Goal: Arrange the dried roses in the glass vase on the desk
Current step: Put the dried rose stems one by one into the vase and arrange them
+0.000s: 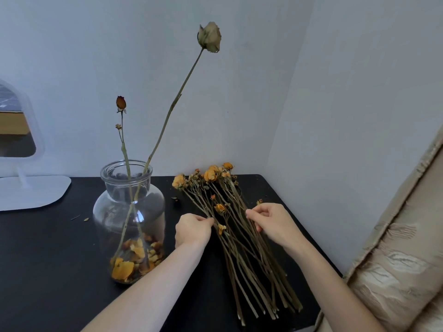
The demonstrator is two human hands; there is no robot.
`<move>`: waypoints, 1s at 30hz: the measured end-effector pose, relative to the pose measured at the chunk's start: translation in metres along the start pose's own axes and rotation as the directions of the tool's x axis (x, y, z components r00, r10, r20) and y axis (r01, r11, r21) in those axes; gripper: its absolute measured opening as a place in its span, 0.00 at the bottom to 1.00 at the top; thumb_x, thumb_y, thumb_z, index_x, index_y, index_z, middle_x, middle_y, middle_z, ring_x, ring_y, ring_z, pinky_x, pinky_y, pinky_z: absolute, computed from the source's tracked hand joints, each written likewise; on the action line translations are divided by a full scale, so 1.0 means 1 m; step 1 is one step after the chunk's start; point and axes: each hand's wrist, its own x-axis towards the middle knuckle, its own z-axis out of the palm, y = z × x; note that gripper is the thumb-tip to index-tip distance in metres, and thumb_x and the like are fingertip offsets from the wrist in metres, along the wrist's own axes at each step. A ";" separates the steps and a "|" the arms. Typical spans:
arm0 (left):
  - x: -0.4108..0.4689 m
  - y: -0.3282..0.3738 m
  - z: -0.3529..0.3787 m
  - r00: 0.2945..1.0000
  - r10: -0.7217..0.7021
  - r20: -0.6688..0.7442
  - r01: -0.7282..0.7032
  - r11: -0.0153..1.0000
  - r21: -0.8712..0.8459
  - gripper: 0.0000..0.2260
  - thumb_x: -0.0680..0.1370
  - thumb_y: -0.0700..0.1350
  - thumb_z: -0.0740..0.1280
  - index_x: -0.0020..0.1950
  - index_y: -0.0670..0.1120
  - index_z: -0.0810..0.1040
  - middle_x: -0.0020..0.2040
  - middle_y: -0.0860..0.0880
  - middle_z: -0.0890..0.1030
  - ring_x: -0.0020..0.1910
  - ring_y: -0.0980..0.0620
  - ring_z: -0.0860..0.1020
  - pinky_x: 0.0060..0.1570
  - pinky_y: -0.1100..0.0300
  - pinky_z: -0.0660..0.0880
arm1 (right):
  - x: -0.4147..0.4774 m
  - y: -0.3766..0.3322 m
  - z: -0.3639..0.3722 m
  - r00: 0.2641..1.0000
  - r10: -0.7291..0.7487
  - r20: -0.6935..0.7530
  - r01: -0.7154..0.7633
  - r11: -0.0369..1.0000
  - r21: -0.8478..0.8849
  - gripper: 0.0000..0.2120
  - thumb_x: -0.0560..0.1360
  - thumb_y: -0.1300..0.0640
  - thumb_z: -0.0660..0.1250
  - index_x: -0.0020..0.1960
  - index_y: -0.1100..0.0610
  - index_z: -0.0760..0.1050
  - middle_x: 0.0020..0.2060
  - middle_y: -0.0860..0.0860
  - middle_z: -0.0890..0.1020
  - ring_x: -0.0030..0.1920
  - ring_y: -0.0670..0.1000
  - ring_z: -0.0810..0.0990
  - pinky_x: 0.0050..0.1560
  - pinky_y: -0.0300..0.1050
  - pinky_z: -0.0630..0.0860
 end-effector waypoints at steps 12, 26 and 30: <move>-0.016 0.026 -0.005 0.988 0.060 0.139 -0.017 0.956 -0.292 0.08 0.75 0.45 0.69 0.38 0.44 0.80 0.55 0.35 0.78 0.63 0.33 0.70 0.54 0.55 0.71 | 0.006 0.002 -0.003 0.994 -0.011 -0.110 0.019 0.997 0.070 0.09 0.76 0.52 0.65 0.43 0.55 0.80 0.21 0.44 0.76 0.22 0.36 0.73 0.34 0.35 0.67; -0.028 0.041 -0.007 0.939 0.256 0.230 -0.199 0.950 -0.241 0.10 0.78 0.47 0.65 0.39 0.46 0.82 0.52 0.45 0.82 0.63 0.41 0.73 0.58 0.53 0.70 | 0.006 -0.002 -0.014 0.988 -0.012 -0.157 0.030 0.993 0.112 0.09 0.77 0.52 0.64 0.43 0.54 0.79 0.20 0.43 0.75 0.21 0.37 0.72 0.28 0.30 0.65; -0.027 0.042 -0.005 0.918 0.315 0.242 -0.247 0.929 -0.274 0.09 0.77 0.46 0.65 0.41 0.47 0.83 0.56 0.48 0.81 0.63 0.49 0.73 0.60 0.57 0.65 | 0.003 -0.004 -0.016 0.982 -0.027 -0.185 0.046 0.994 0.096 0.08 0.76 0.53 0.64 0.44 0.55 0.79 0.24 0.45 0.75 0.25 0.39 0.73 0.32 0.33 0.67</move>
